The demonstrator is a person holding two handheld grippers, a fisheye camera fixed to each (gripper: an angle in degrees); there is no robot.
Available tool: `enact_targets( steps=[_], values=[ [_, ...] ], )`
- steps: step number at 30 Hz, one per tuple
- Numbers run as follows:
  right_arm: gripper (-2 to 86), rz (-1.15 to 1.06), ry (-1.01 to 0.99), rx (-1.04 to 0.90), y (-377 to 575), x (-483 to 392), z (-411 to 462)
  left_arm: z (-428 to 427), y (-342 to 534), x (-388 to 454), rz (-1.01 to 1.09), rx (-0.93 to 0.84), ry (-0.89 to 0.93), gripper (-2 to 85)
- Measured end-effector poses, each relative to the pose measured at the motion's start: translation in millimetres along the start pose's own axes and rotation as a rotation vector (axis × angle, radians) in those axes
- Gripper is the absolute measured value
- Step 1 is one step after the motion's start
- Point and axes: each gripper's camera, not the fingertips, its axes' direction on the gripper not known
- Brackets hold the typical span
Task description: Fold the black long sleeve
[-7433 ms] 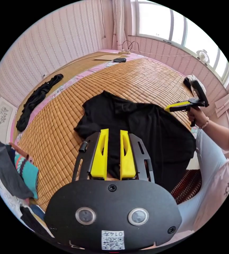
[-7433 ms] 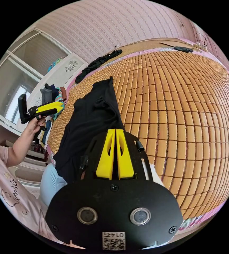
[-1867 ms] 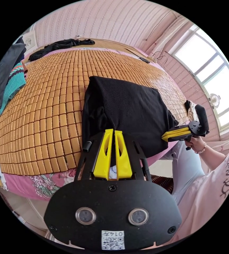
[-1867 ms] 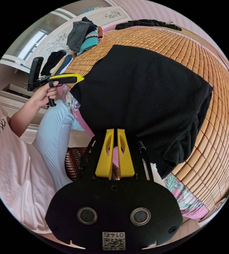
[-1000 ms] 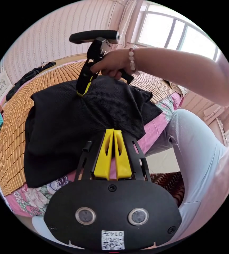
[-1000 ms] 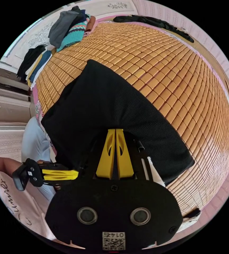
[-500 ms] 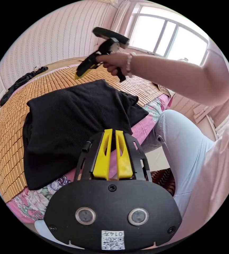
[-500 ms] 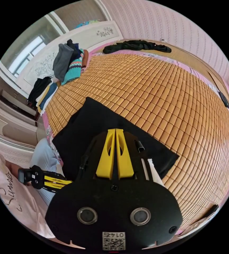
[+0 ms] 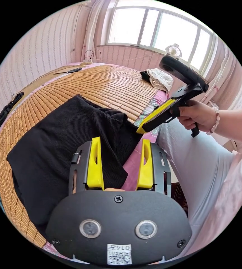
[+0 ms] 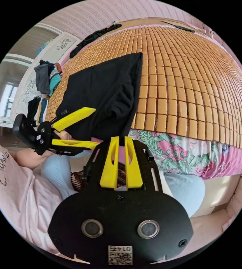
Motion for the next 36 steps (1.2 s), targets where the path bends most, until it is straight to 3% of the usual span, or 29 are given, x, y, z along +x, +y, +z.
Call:
enact_targets(
  steps=[4, 6, 8, 11, 16, 20, 23, 25, 30, 36],
  values=[
    [2.3, 0.032, -0.255, 0.091, 4, 25, -25, 19, -22, 11, 0.083, -0.093, -0.047, 19.0],
    [2.4, 0.019, -0.437, 0.151, 8, 35, -40, 20, -33, 12, 0.07, -0.135, -0.105, 13.7],
    [2.8, 0.013, -0.43, 0.167, 13, 43, -50, 18, -42, 6, 0.028, -0.173, -0.103, 2.2],
    [4.5, 0.104, -0.446, 0.277, 31, 77, -71, 5, -45, 0, -0.041, -0.175, -0.051, 0.5],
    [11.6, 0.296, -0.71, 0.393, 50, 144, -59, -25, -43, 27, 0.031, -0.143, -0.097, -0.1],
    [16.0, 0.369, -0.71, 0.458, 42, 157, -50, -42, -36, 51, 0.081, -0.135, -0.065, -0.1],
    [13.3, 0.422, -0.794, 0.529, 38, 173, -50, -49, -32, 65, 0.13, -0.139, -0.047, 0.0],
    [4.0, 0.466, -0.779, 0.545, 42, 183, -58, -54, -31, 71, 0.15, -0.118, -0.07, 0.0],
    [1.3, 0.357, -0.541, 0.539, 61, 177, -123, -59, -47, 70, 0.105, -0.043, 0.038, 0.1],
    [0.9, 0.266, -0.317, 0.528, 63, 143, -191, -58, -57, 44, -0.112, 0.123, 0.249, 0.3]
  ],
)
